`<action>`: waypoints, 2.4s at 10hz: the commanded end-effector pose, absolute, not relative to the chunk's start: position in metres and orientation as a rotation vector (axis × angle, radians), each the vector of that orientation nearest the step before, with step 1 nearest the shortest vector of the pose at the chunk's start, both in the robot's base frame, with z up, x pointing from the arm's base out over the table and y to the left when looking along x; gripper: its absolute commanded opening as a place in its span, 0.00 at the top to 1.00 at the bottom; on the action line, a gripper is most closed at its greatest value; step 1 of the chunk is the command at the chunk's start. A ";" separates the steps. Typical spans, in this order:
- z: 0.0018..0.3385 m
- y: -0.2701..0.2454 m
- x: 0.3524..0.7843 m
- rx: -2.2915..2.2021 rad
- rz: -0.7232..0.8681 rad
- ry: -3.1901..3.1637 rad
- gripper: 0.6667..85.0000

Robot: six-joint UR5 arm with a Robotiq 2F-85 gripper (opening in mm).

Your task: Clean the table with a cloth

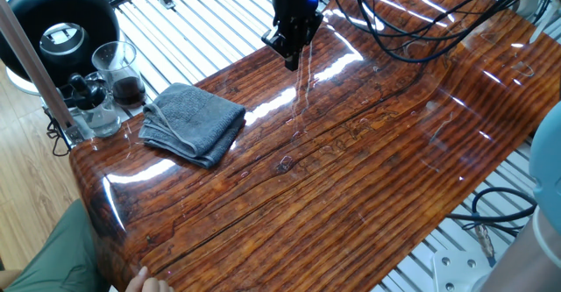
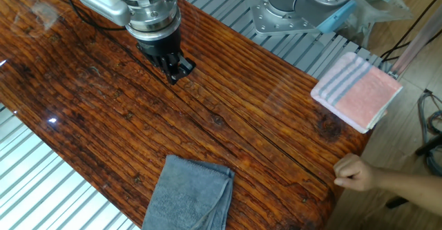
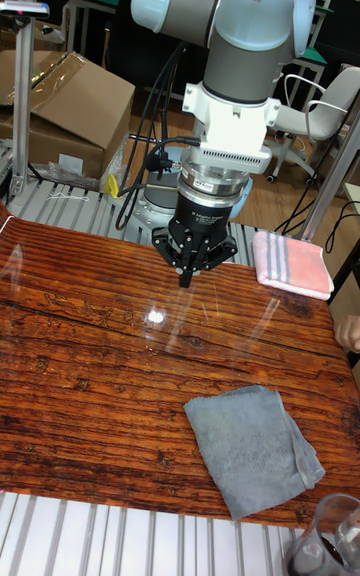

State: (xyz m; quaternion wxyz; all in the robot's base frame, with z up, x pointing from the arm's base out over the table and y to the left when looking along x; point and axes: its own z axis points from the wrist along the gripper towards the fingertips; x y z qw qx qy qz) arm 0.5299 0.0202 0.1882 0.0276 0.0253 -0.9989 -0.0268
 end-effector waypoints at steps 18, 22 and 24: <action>0.188 0.022 0.535 0.081 -0.089 -3.103 1.00; 0.188 0.029 0.542 0.066 -0.100 -3.135 0.74; 0.189 0.030 0.551 0.163 -0.113 -3.173 0.61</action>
